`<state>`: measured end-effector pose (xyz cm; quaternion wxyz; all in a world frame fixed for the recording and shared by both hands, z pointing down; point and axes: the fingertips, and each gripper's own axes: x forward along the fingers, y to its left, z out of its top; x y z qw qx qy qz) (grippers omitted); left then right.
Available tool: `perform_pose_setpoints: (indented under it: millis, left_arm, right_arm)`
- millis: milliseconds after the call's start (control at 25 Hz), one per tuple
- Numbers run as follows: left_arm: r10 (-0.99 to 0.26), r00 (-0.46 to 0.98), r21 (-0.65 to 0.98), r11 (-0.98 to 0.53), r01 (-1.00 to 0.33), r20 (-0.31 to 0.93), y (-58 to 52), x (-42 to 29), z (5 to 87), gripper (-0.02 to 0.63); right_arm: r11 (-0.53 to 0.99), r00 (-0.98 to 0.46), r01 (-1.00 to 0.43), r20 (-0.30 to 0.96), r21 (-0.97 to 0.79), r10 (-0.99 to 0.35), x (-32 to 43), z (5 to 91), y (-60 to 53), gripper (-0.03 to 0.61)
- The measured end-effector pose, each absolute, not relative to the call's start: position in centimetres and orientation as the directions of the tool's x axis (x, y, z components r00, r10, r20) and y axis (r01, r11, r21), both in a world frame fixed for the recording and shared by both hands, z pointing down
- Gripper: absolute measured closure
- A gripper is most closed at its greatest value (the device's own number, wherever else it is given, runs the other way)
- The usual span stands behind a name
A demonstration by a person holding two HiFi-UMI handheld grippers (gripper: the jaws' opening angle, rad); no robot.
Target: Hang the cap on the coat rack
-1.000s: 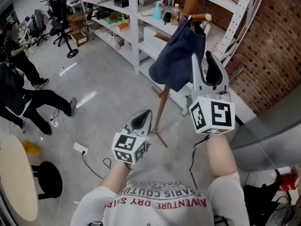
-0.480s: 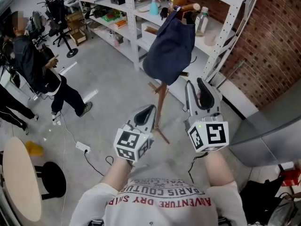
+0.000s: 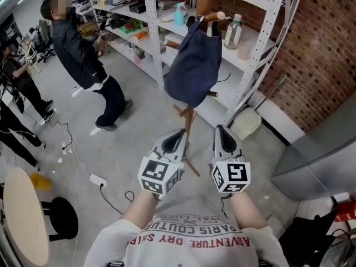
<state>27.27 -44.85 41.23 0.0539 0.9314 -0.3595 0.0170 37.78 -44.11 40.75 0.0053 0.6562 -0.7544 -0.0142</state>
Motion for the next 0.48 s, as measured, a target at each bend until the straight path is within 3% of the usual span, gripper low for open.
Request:
perform_pose_setpoints:
  millis: [480]
  left_arm:
    - [-0.653, 0.754, 0.070, -0.751, -0.657, 0.067, -44.4, 28.4, 40.9, 0.607]
  right_arm:
    - [0.144, -0.143, -0.989, 0.031, 0.031, -0.989, 37.9, 42.2, -43.1, 0.565]
